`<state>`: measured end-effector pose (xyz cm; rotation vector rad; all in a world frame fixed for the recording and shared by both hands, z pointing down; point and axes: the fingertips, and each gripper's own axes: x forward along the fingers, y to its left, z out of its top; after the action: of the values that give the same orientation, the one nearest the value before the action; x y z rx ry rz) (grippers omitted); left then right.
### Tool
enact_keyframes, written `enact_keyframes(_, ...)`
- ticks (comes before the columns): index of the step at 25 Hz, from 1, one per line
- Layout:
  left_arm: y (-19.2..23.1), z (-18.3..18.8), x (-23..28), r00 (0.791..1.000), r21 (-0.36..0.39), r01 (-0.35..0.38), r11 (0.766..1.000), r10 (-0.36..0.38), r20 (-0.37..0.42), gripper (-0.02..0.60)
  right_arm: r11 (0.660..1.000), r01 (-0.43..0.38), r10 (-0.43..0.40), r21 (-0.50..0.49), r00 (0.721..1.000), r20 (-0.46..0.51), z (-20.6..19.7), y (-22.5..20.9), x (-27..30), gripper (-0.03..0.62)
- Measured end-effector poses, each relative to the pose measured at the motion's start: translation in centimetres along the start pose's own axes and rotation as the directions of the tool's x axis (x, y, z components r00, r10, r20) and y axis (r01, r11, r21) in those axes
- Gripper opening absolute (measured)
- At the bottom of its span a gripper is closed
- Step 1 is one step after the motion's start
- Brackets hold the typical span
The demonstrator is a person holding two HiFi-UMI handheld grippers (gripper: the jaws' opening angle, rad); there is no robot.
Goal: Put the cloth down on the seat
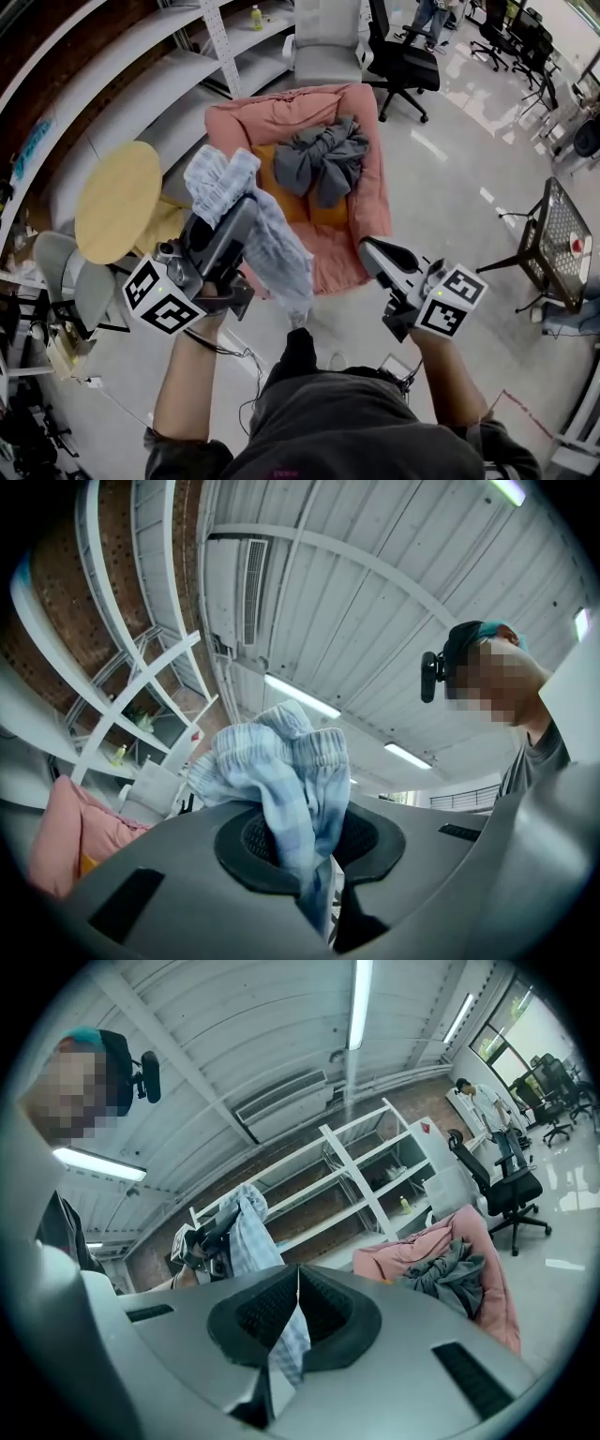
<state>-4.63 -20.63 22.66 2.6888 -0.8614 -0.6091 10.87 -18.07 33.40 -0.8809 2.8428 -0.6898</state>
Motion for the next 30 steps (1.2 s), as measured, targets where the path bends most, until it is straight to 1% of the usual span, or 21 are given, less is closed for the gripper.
enact_keyframes(5,6.9,2.8,3.6,0.999,-0.020,0.044,0.999,-0.044,-0.005,0.072,0.999,0.051,-0.051,0.009,0.999,-0.001,2.0,-3.7,5.1,0.016)
enact_keyframes(9,11.3,5.0,6.1,0.996,-0.005,0.085,0.996,-0.086,-0.014,0.072,0.994,0.101,-0.101,0.032,0.995,-0.001,2.7,-6.8,8.0,0.017)
enact_keyframes(13,17.0,7.0,8.8,0.996,0.012,0.086,0.996,-0.086,-0.020,0.072,0.989,0.132,-0.132,0.063,0.991,-0.012,2.6,-9.3,10.7,0.017)
enact_keyframes(17,22.6,8.9,11.6,0.996,0.055,0.081,0.995,-0.079,-0.037,0.072,0.983,0.162,-0.160,0.082,0.987,-0.029,2.6,-11.4,13.1,0.017)
enact_keyframes(21,28.9,10.3,13.4,0.997,0.096,0.051,0.994,-0.045,-0.059,0.072,0.974,0.204,-0.199,0.101,0.979,-0.054,2.5,-14.1,14.6,0.017)
enact_keyframes(25,37.1,11.4,14.7,0.996,0.130,-0.019,0.991,0.030,-0.084,0.072,0.964,0.236,-0.226,0.123,0.970,-0.090,2.0,-17.1,16.6,0.017)
enact_keyframes(28,43.0,11.7,15.1,0.991,0.152,-0.076,0.985,0.092,-0.099,0.072,0.958,0.237,-0.220,0.163,0.969,-0.115,1.5,-18.2,19.2,0.017)
enact_keyframes(30,46.6,11.7,15.1,0.987,0.158,-0.111,0.981,0.127,-0.097,0.072,0.963,0.222,-0.202,0.153,0.970,-0.132,0.7,-19.0,20.7,0.017)
